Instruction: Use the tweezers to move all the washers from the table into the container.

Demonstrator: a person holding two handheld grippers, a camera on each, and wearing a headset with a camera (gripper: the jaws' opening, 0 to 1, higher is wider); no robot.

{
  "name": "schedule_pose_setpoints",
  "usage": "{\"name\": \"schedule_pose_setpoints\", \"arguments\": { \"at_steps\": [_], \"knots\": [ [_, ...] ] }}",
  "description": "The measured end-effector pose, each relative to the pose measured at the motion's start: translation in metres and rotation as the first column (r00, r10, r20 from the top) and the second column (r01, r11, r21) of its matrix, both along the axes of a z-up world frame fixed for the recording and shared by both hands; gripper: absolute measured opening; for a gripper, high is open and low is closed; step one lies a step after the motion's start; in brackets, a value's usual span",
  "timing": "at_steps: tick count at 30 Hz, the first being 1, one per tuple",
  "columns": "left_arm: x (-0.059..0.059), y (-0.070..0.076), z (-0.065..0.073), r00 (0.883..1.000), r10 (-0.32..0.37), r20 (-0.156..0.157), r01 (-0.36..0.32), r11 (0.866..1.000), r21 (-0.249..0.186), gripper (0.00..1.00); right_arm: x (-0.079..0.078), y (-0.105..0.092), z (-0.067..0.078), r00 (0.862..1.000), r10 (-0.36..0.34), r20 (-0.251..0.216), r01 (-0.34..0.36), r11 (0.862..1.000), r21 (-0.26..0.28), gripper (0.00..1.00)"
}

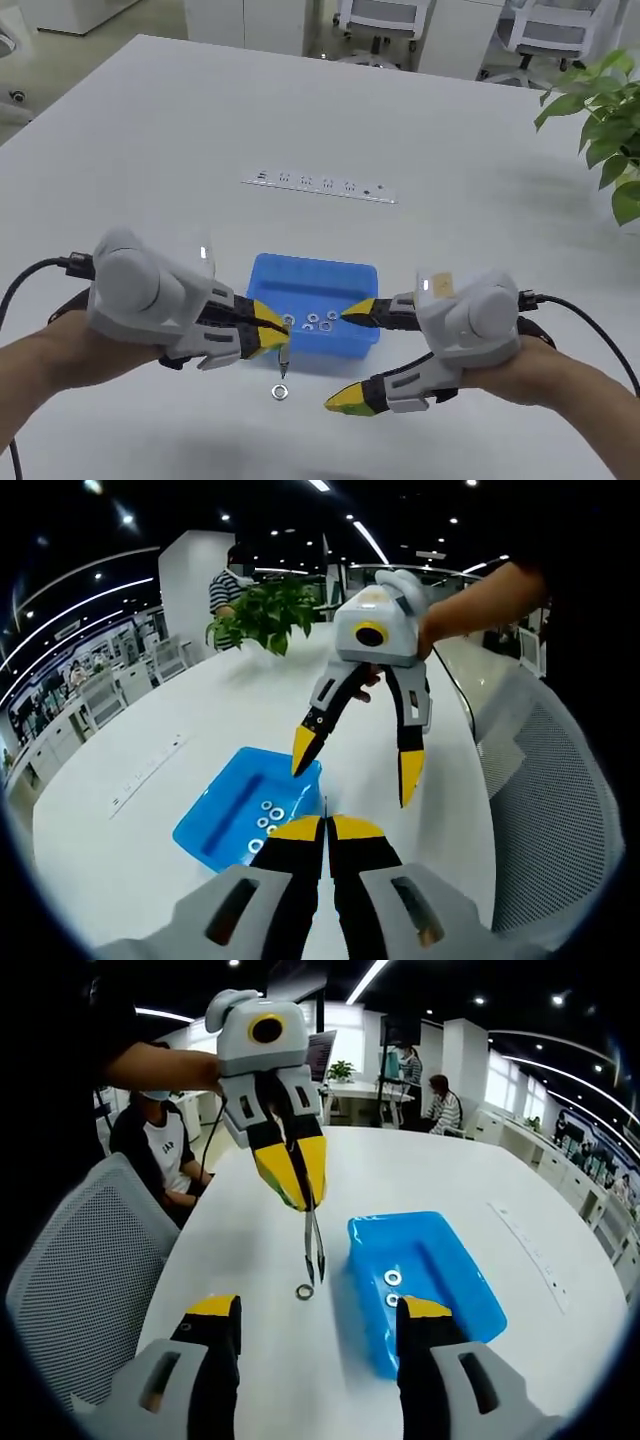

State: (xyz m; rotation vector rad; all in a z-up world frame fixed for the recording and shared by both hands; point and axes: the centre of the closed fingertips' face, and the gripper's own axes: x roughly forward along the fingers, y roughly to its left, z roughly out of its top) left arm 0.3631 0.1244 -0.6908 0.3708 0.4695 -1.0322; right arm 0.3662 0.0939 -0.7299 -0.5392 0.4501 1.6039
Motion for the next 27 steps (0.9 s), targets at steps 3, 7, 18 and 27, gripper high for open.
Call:
{"name": "schedule_pose_setpoints", "arguments": {
  "at_steps": [3, 7, 18, 27],
  "knots": [
    [-0.001, -0.001, -0.002, 1.000, 0.002, -0.007, -0.002, 1.000, -0.002, 0.06, -0.001, 0.002, -0.001, 1.000, 0.008, 0.001, -0.008, 1.000, -0.001, 0.63],
    [-0.003, -0.002, -0.004, 1.000, 0.001, -0.010, -0.001, 1.000, 0.005, 0.06, -0.003, 0.005, -0.004, 1.000, 0.019, 0.000, -0.019, 1.000, -0.005, 0.61],
    [-0.005, -0.003, -0.012, 1.000, -0.007, -0.018, 0.007, 1.000, 0.002, 0.06, -0.006, 0.009, -0.012, 0.999, 0.049, 0.000, -0.049, 0.999, -0.023, 0.55],
    [-0.006, -0.006, -0.011, 1.000, -0.027, -0.014, 0.027, 1.000, 0.002, 0.06, -0.005, 0.018, -0.016, 0.994, 0.102, 0.031, -0.101, 0.994, -0.034, 0.38]
  ]
}}
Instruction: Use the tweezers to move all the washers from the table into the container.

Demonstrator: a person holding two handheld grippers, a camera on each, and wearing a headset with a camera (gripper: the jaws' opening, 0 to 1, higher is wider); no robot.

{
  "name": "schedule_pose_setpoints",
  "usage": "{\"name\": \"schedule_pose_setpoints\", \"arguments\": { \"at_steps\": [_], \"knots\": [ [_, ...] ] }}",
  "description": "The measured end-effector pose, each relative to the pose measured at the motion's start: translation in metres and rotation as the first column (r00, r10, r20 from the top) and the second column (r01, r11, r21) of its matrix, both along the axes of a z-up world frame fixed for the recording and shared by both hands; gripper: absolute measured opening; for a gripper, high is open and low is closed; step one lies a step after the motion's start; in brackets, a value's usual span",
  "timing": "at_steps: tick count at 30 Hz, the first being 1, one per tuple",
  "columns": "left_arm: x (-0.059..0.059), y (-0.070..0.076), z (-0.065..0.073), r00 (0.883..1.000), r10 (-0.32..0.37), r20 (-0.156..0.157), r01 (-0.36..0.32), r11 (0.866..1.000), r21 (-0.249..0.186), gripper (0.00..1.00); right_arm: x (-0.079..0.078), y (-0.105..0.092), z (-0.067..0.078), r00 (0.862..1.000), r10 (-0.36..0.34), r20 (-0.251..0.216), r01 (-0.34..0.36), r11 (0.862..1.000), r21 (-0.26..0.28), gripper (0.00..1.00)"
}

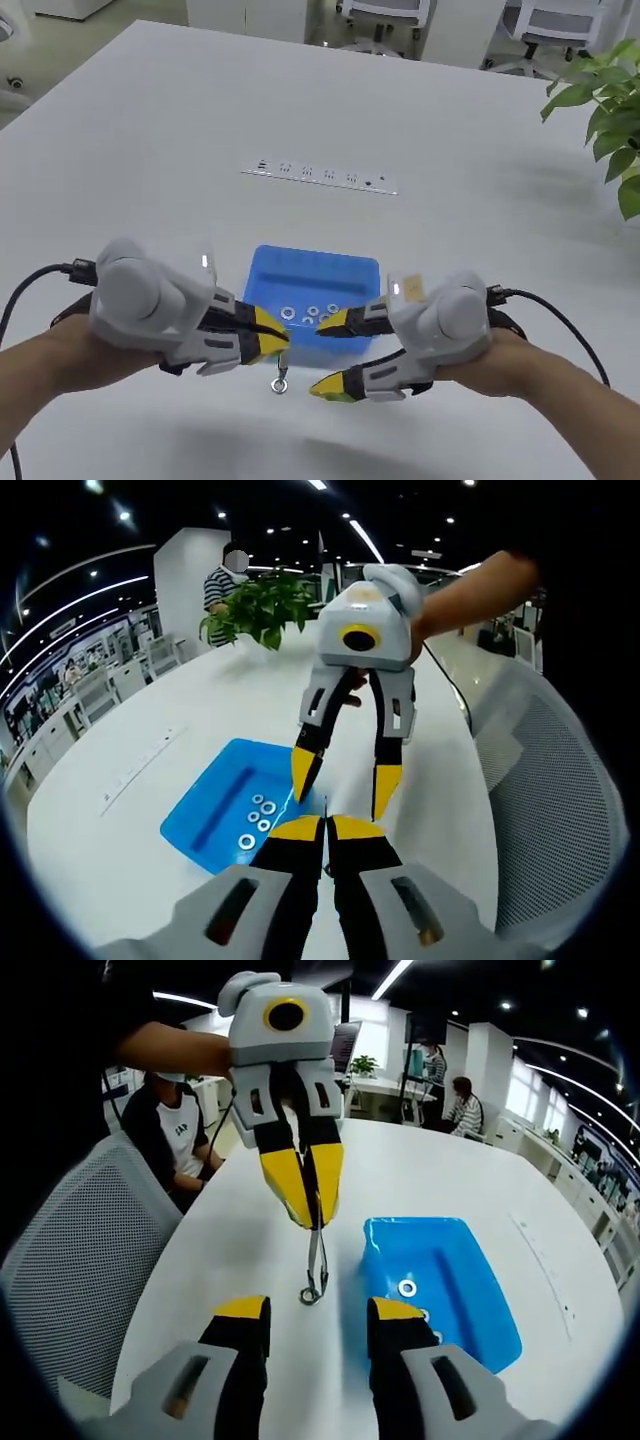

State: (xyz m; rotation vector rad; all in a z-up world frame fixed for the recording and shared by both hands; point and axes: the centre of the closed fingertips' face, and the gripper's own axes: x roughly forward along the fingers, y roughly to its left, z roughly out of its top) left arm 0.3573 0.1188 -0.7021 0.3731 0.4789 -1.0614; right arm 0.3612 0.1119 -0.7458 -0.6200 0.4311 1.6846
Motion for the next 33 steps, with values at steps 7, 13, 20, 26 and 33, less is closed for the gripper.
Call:
{"name": "schedule_pose_setpoints", "arguments": {
  "at_steps": [7, 13, 20, 26, 33],
  "knots": [
    [-0.001, -0.002, 0.000, 0.999, -0.036, -0.006, 0.037, 0.999, 0.010, 0.06, 0.001, 0.009, -0.004, 0.999, 0.050, 0.014, -0.050, 0.999, -0.019, 0.29],
    [-0.001, -0.002, 0.000, 0.997, -0.071, -0.013, 0.072, 0.997, 0.026, 0.06, -0.002, 0.018, -0.007, 0.996, 0.086, 0.012, -0.085, 0.996, -0.024, 0.24],
    [-0.001, -0.002, -0.001, 0.994, -0.108, -0.021, 0.109, 0.993, 0.042, 0.06, -0.009, 0.028, -0.010, 0.992, 0.123, 0.004, -0.123, 0.992, -0.027, 0.16],
    [-0.002, 0.000, -0.001, 0.992, -0.123, -0.030, 0.125, 0.990, 0.059, 0.06, -0.011, 0.034, -0.011, 0.990, 0.144, 0.012, -0.143, 0.989, -0.031, 0.10],
    [-0.001, 0.003, -0.003, 0.992, -0.119, -0.034, 0.121, 0.990, 0.068, 0.06, -0.011, 0.034, -0.011, 0.989, 0.147, 0.016, -0.147, 0.989, -0.037, 0.08]
  ]
}}
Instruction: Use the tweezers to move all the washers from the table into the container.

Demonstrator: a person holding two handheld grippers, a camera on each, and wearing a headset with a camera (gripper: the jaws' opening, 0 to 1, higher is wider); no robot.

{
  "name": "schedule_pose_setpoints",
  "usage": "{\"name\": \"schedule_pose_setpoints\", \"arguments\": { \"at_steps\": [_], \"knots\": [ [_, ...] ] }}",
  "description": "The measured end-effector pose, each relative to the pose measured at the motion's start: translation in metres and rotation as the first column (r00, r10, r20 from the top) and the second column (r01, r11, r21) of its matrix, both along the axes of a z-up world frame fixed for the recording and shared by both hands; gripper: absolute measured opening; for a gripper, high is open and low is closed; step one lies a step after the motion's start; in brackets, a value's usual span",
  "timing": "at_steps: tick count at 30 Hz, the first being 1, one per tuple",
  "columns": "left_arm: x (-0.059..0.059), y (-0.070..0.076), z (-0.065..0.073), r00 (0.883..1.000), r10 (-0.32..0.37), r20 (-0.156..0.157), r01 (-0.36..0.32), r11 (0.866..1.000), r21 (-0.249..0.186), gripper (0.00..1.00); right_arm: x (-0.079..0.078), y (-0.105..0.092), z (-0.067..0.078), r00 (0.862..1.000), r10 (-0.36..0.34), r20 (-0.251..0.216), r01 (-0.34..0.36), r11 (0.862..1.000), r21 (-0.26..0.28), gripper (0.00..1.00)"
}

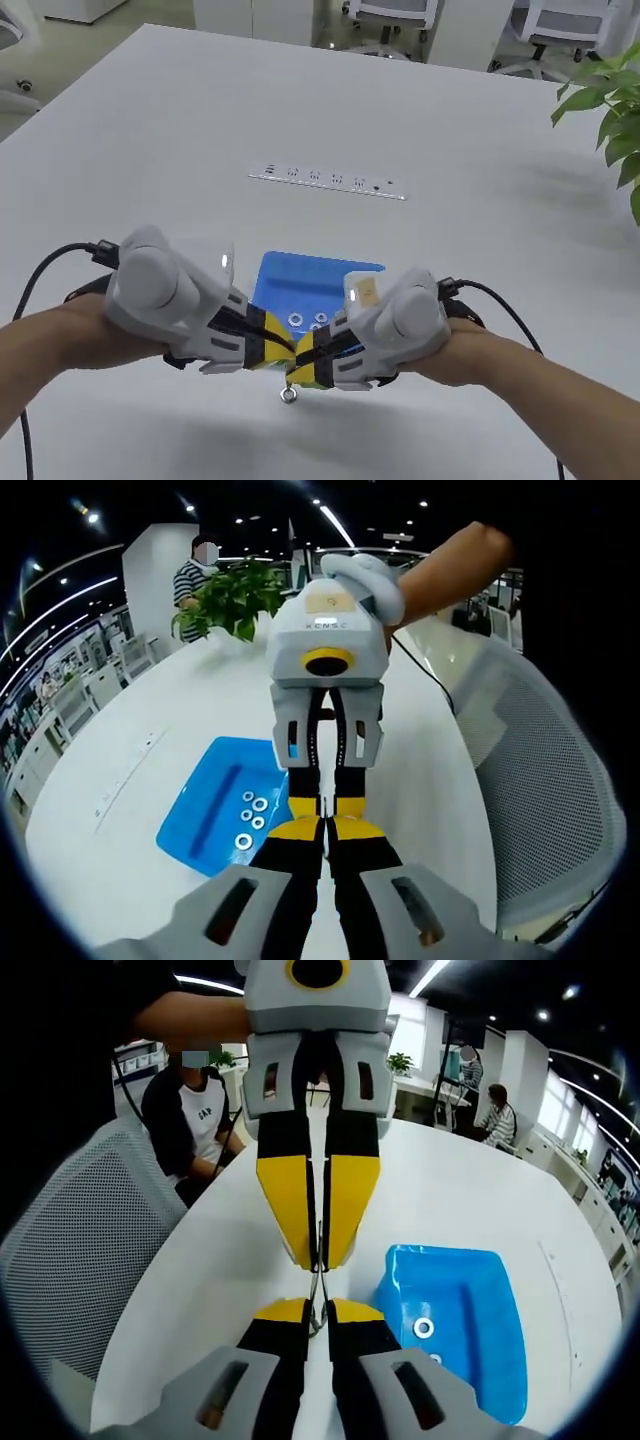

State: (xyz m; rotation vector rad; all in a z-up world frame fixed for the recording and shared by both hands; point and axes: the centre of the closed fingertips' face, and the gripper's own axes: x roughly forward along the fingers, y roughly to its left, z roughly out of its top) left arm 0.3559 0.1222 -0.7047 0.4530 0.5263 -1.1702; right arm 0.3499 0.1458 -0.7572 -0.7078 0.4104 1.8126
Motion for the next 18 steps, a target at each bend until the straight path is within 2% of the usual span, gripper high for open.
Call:
{"name": "schedule_pose_setpoints", "arguments": {
  "at_steps": [13, 18],
  "knots": [
    [-0.0008, 0.0026, -0.0005, 1.000, 0.025, -0.015, -0.025, 1.000, -0.007, 0.07, -0.0010, 0.0010, 0.0003, 1.000, -0.008, -0.006, 0.008, 1.000, 0.000, 0.07],
    [0.0005, 0.0040, 0.0010, 0.999, 0.045, -0.020, -0.046, 0.999, -0.030, 0.18, -0.0013, 0.0017, 0.0024, 1.000, -0.009, -0.005, 0.009, 1.000, 0.005, 0.07]
  ]
}}
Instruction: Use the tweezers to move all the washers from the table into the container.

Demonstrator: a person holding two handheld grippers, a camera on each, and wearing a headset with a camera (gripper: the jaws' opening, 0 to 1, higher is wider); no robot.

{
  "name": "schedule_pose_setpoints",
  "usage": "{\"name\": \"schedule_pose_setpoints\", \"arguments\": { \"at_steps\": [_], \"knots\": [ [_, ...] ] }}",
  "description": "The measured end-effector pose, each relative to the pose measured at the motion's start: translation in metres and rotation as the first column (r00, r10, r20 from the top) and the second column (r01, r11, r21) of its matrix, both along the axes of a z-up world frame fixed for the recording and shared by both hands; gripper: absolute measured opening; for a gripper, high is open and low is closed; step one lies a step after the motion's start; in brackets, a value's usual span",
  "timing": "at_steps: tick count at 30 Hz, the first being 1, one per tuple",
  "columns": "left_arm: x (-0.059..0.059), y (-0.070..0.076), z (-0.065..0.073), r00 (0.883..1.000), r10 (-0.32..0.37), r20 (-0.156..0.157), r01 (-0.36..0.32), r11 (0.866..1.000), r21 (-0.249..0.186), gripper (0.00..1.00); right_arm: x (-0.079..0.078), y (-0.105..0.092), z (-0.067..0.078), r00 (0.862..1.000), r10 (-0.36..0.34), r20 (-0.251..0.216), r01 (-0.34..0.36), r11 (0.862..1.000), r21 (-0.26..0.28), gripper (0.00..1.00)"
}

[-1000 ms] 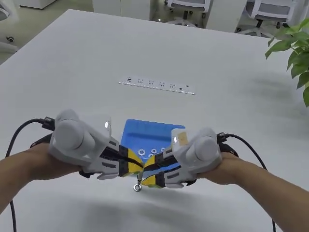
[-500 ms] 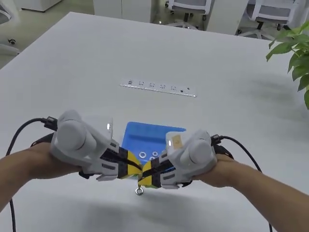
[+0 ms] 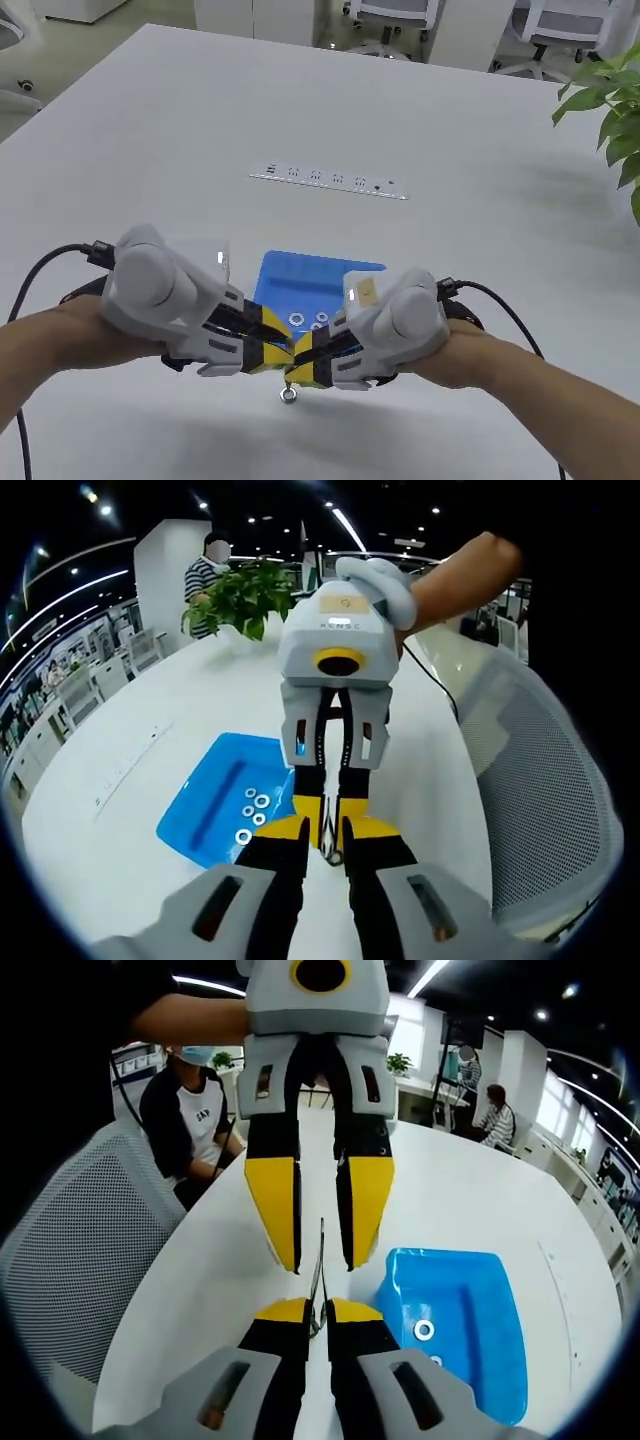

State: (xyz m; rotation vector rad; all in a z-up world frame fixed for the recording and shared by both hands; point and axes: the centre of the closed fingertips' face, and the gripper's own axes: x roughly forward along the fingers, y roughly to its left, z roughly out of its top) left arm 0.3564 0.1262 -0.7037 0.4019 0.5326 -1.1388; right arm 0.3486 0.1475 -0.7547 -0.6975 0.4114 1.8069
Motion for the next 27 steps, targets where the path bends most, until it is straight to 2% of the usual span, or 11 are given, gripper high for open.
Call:
{"name": "schedule_pose_setpoints", "arguments": {
  "at_steps": [5, 7, 16, 20, 27],
  "knots": [
    [0.000, 0.003, 0.001, 0.999, 0.031, -0.014, -0.032, 0.999, -0.037, 0.33, 0.001, -0.001, 0.005, 1.000, -0.003, 0.005, 0.003, 1.000, 0.006, 0.07],
    [0.000, 0.005, 0.000, 0.998, 0.054, -0.034, -0.056, 0.997, -0.052, 0.41, 0.001, -0.002, 0.008, 1.000, -0.005, 0.007, 0.005, 1.000, 0.008, 0.07],
    [-0.002, 0.008, -0.003, 0.993, 0.106, -0.053, -0.111, 0.989, -0.102, 0.68, 0.009, -0.004, 0.027, 1.000, -0.026, 0.015, 0.025, 0.999, 0.029, 0.07],
    [-0.001, 0.011, -0.001, 0.988, 0.142, -0.058, -0.148, 0.980, -0.132, 0.76, 0.013, -0.006, 0.036, 0.999, -0.025, 0.019, 0.025, 0.999, 0.035, 0.07],
    [0.000, 0.015, -0.002, 0.982, 0.175, -0.063, -0.183, 0.972, -0.148, 0.90, 0.021, -0.010, 0.046, 0.999, -0.026, 0.025, 0.025, 0.999, 0.038, 0.07]
  ]
}}
